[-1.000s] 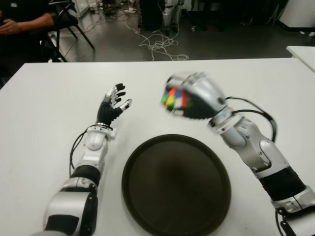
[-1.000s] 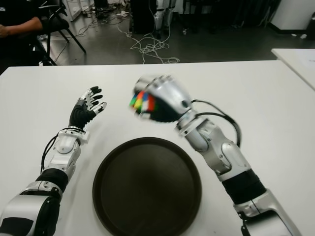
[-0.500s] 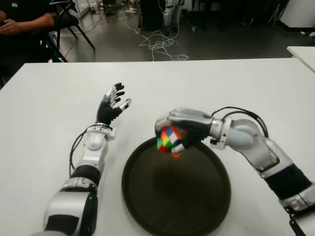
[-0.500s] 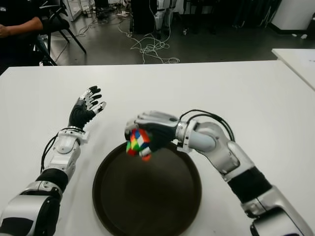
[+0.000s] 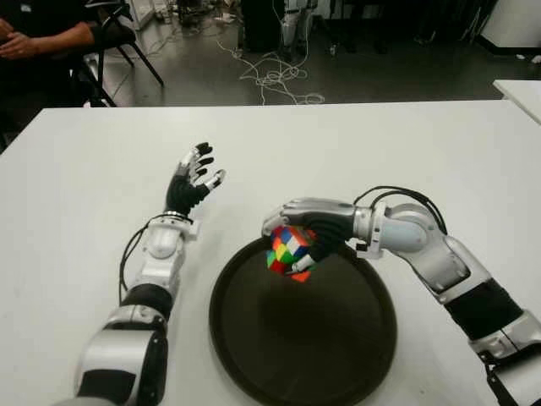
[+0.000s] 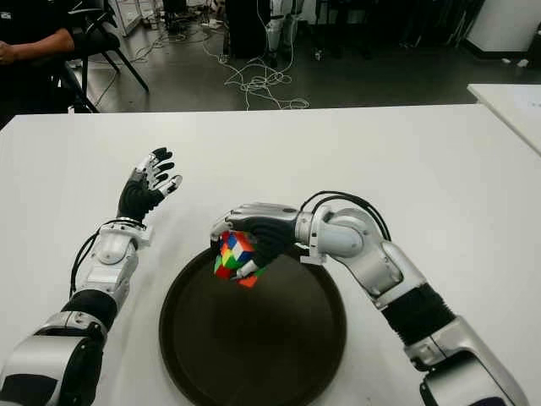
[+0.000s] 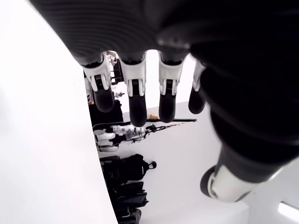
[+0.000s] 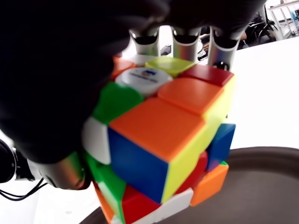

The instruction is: Pick up the Rubik's Cube and put it in the plate

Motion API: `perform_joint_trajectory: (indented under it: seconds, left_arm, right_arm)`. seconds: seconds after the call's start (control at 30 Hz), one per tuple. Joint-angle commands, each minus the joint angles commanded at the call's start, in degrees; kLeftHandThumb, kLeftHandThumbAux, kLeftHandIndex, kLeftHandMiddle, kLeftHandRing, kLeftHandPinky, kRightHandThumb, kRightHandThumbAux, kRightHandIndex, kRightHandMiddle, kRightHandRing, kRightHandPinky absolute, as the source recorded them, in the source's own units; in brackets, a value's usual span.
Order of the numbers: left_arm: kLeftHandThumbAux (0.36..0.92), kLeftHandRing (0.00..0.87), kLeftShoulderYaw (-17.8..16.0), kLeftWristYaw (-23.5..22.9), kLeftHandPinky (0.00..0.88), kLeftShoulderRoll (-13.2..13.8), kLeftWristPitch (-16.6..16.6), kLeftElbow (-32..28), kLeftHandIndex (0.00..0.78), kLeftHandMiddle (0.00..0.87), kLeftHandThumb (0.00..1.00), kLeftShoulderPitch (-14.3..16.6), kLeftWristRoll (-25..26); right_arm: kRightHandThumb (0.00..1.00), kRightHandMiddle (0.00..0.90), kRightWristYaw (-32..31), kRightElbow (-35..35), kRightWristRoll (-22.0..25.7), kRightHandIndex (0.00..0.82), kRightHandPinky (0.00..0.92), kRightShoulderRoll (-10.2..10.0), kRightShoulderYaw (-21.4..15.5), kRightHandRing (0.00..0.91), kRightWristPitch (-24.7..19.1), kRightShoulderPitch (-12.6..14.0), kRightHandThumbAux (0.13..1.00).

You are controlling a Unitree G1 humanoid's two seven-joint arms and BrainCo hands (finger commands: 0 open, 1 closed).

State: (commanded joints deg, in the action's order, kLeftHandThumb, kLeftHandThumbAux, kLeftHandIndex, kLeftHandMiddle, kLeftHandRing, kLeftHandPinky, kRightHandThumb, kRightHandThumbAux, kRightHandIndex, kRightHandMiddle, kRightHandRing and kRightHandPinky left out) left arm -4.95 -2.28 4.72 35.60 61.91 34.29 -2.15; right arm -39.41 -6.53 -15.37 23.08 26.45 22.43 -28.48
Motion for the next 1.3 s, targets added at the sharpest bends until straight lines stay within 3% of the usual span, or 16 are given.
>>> perform_joint_trajectory:
  seconds: [0.53,0.73,0.87,1.3]
  left_arm:
    - [0.781,0.118,-0.1,-0.7,0.115,0.0,0.1,-0.2,0.122,0.136,0.004,0.1,0.2]
    - [0.77,0.115,-0.1,-0.5,0.111,-0.1,-0.2,-0.4,0.124,0.132,0.0,0.0,0.2]
    - [0.764,0.119,0.0,-0.4,0.105,-0.1,-0.4,-0.6,0.128,0.142,0.0,0.0,0.1]
    - [0.773,0.119,0.3,0.4,0.11,-0.1,-0.7,-1.1,0.129,0.14,0.018,-0.2,-0.2]
  right_arm:
    - [0.694,0.539,-1.8,1.7,-3.2,0.414,0.576,0.6,0.4,0.559,-1.5,0.0,0.739]
    - [0.695,0.534,0.6,0.9,-5.0,0.413,0.576,-0.6,0.4,0.551,-1.0,0.4,0.739]
    - [0.697,0.514,6.8,-3.1,-8.4,0.412,0.553,-3.1,1.1,0.518,1.1,1.3,0.738]
    - [0.695,0.441,11.2,-6.0,-13.1,0.411,0.464,-3.7,2.1,0.449,3.4,1.0,0.737]
